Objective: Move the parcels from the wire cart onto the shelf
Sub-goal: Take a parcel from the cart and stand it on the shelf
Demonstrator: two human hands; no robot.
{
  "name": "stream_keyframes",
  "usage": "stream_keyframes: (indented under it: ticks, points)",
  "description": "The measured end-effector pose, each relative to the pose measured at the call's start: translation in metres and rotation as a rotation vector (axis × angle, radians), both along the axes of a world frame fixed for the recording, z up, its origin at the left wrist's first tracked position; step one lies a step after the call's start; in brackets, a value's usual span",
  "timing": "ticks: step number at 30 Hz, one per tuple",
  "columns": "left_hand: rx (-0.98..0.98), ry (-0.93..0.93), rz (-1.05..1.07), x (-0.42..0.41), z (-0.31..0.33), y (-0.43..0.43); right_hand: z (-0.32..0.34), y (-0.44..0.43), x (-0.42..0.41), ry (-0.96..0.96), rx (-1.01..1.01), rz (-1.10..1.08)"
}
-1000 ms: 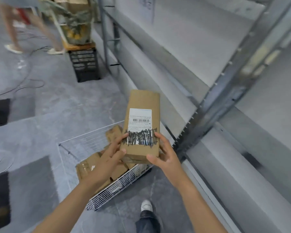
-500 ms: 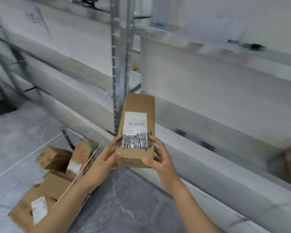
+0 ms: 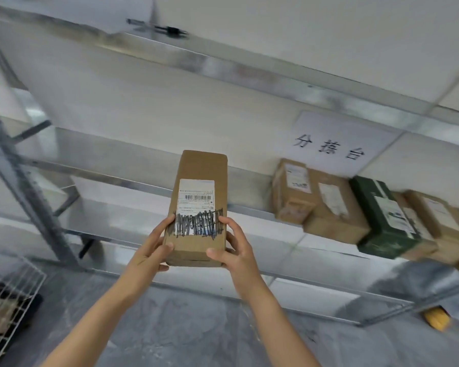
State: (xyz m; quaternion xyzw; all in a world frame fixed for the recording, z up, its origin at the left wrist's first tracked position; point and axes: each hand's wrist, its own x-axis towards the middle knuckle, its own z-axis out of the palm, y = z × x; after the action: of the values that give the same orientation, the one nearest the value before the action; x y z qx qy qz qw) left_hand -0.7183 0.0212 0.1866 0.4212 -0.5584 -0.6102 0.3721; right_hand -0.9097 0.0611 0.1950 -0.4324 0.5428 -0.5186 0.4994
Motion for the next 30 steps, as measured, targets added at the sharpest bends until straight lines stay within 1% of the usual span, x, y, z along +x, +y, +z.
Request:
stream_keyframes:
  ticks: [4, 9, 13, 16, 19, 21, 26, 30]
  points:
    - [0.034, -0.011, -0.046, -0.044, -0.001, 0.000, -0.002, 0.012, -0.043, -0.003, 0.010, -0.062]
    - [0.065, -0.028, -0.086, -0.087, -0.004, -0.020, -0.014, 0.007, -0.080, 0.042, 0.031, -0.106]
    - [0.091, -0.037, -0.106, -0.118, -0.012, -0.051, -0.014, -0.017, -0.108, 0.140, 0.067, -0.100]
    - [0.112, -0.037, -0.122, -0.143, -0.016, -0.078, -0.016, -0.045, -0.125, 0.179, 0.075, -0.105]
    - [0.111, -0.056, -0.123, -0.167, -0.021, -0.105, -0.020, -0.074, -0.134, 0.261, 0.089, -0.149]
    - [0.122, -0.076, -0.135, -0.181, -0.024, -0.119, -0.027, -0.086, -0.140, 0.283, 0.114, -0.187]
    - [0.132, -0.147, -0.210, -0.199, -0.037, -0.136, -0.046, -0.096, -0.152, 0.369, 0.169, -0.274]
    - [0.088, -0.161, -0.238, -0.206, -0.046, -0.138, -0.048, -0.100, -0.163, 0.505, 0.195, -0.242]
